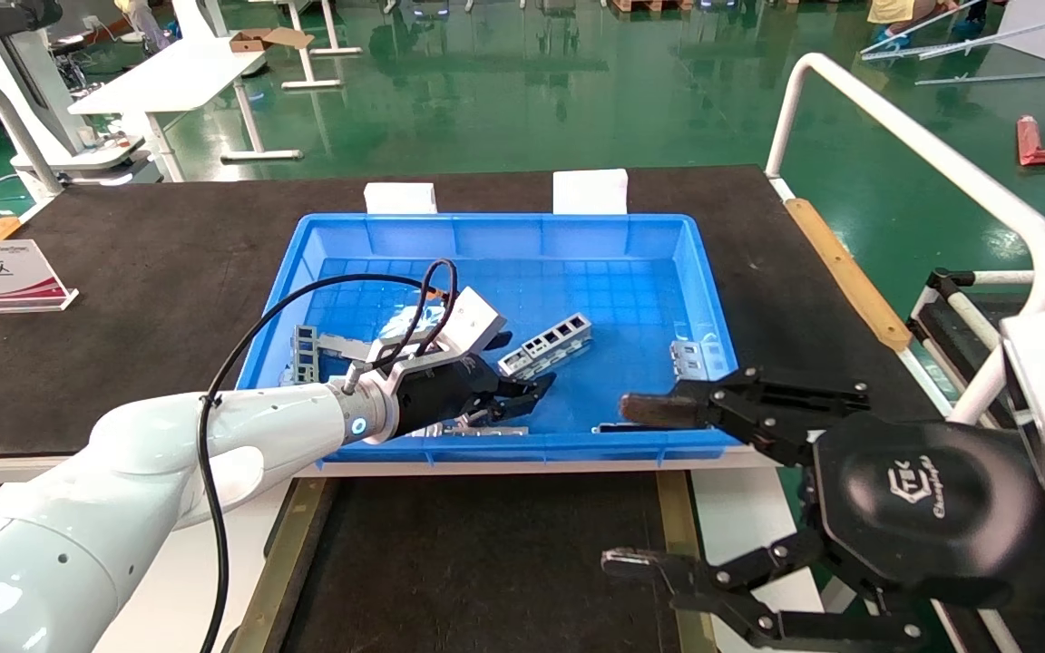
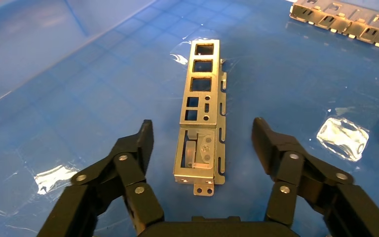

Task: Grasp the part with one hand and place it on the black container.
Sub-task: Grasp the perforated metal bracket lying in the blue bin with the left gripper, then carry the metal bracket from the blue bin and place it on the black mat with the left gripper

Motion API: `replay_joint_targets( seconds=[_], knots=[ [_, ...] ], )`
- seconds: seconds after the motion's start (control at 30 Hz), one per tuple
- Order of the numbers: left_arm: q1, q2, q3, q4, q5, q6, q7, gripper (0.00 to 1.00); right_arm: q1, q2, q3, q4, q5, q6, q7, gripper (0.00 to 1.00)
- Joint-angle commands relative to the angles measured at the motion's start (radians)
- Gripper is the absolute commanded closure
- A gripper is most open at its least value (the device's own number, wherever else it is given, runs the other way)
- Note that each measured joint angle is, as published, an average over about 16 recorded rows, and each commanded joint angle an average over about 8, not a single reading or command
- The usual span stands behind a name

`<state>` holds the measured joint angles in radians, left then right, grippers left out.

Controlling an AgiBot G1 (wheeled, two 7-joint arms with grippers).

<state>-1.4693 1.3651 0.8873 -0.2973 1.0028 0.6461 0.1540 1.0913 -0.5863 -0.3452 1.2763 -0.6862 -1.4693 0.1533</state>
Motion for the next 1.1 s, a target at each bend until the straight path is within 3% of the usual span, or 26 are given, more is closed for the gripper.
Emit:
replay_joint_targets(
  seconds=[0.03, 0.83, 1.1],
  knots=[
    [0.003, 0.0, 0.01, -0.001, -0.013, -0.003, -0.001, 1.0, 0.0, 0.0, 0.0, 0.0, 0.0, 0.0, 0.0, 1.0],
    [-0.047, -0.006, 0.075, 0.005, -0.157, 0.006, 0.035, 1.0, 0.0, 0.0, 0.0, 0.0, 0.0, 0.0, 0.0, 1.0],
    [-0.104, -0.027, 0.067, 0.005, -0.208, 0.117, 0.072, 1.0, 0.0, 0.0, -0.001, 0.0, 0.0, 0.0, 0.0, 1.0]
  ],
)
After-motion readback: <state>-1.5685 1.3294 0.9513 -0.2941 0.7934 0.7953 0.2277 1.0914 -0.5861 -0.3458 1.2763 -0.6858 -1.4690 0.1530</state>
